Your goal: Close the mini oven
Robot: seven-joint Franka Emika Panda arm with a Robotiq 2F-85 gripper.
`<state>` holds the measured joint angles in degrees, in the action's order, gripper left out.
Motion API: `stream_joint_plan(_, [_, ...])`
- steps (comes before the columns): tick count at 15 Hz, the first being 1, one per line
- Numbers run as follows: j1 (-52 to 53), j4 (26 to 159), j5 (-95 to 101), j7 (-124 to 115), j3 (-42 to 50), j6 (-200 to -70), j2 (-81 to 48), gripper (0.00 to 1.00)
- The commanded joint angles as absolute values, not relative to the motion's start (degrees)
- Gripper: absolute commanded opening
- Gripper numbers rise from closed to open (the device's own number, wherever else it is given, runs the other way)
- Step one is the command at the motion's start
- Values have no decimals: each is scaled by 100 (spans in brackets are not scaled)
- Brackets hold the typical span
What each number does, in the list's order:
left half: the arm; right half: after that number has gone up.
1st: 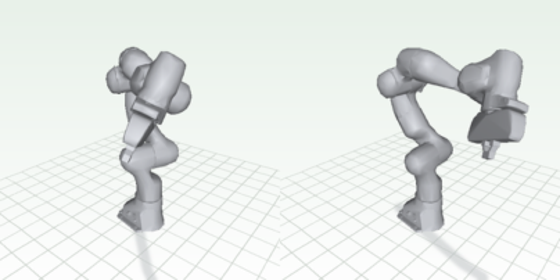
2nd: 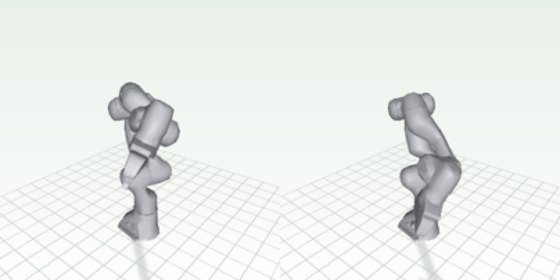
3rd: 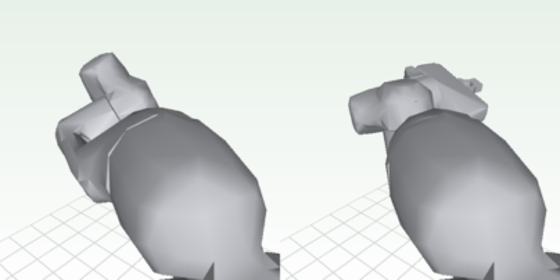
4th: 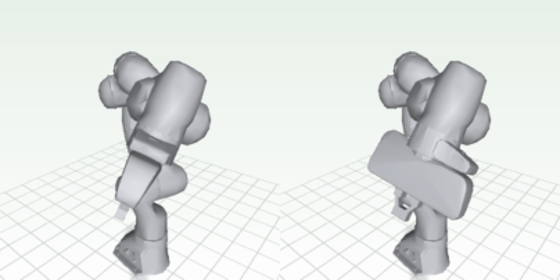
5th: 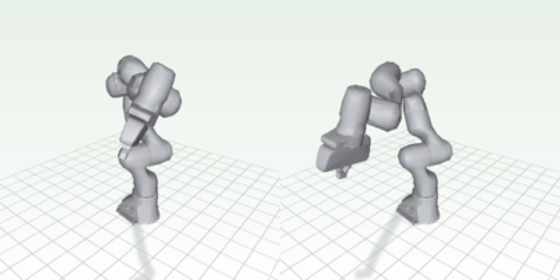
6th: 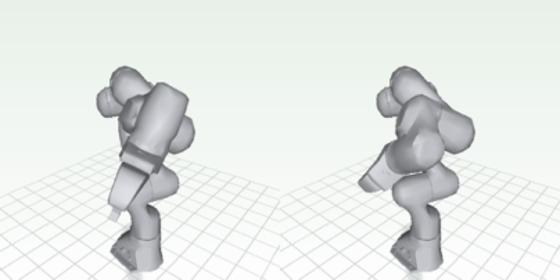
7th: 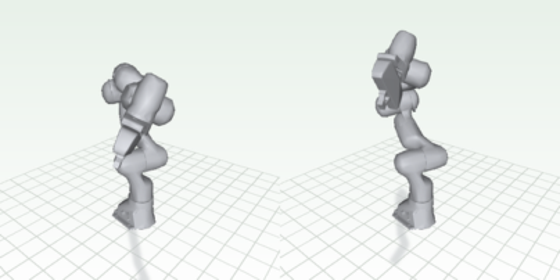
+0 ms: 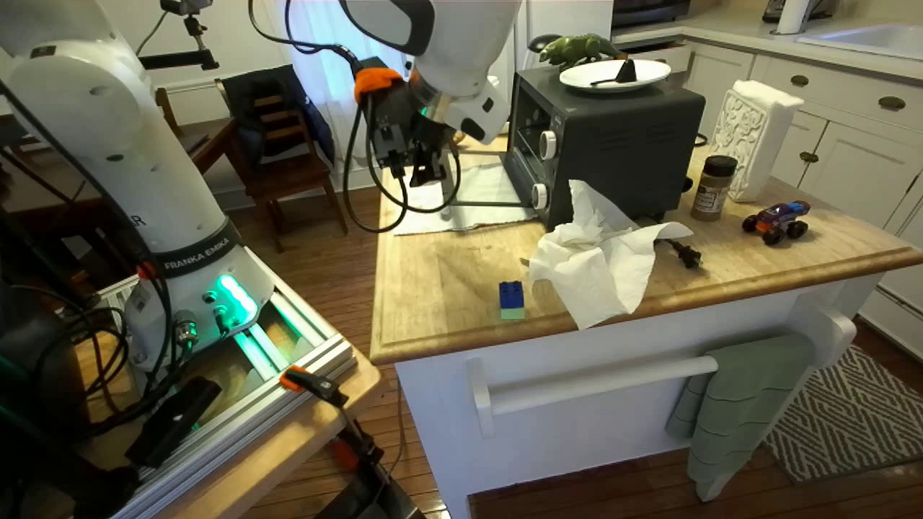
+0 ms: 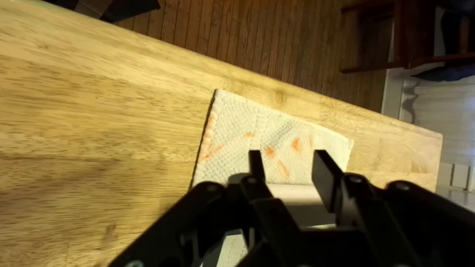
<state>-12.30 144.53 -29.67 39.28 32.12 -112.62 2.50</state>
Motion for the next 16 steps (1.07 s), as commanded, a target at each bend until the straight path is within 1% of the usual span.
stream_joint_plan(1, [-1707, 13870, -3453, 4413, 2936, -10949, -695, 9])
stream_joint_plan(2, [-1846, 13764, -3501, 4449, 2857, -10923, -872, 3])
stream_joint_plan(3, [-1987, 13662, -3523, 4463, 2773, -10920, -1050, 0])
stream_joint_plan(7, [-2450, 13291, -3504, 4304, 2456, -10630, -1650, 0])
stream_joint_plan(8, [-2430, 13632, -3311, 4283, 2431, -10961, -1231, 1])
stream_joint_plan(16, [-2630, 13316, -3478, 4251, 2274, -10647, -1691, 0])
